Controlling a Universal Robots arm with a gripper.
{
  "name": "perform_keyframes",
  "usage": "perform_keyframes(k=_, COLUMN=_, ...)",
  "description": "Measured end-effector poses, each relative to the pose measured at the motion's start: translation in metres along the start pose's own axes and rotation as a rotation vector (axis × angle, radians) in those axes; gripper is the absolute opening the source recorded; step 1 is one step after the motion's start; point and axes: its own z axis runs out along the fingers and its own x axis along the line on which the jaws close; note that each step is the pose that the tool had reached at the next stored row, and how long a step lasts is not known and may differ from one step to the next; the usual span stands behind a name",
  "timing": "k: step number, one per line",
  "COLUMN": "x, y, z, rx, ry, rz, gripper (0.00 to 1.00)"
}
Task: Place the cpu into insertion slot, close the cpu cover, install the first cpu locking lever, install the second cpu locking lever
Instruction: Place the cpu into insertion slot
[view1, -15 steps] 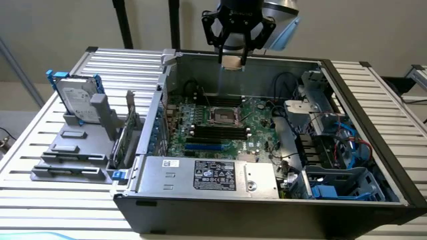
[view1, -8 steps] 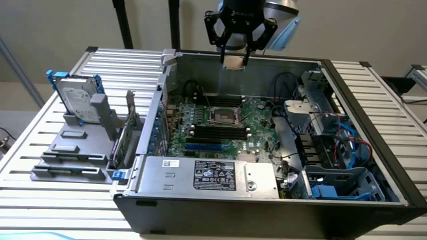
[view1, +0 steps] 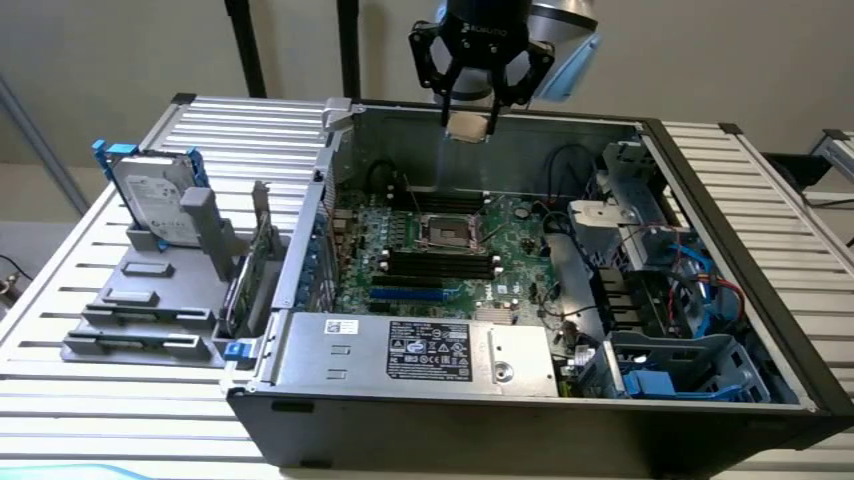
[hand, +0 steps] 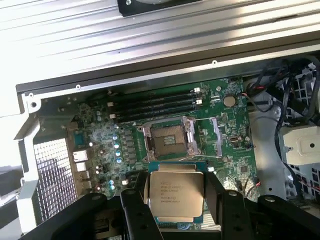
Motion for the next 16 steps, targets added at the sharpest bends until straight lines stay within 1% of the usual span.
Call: perform_keyframes(k=16, x=-0.0001, y=-0.0002, z=0.0037, rx=-0.0054, ry=-0.0169, rz=0.291, gripper=0.55)
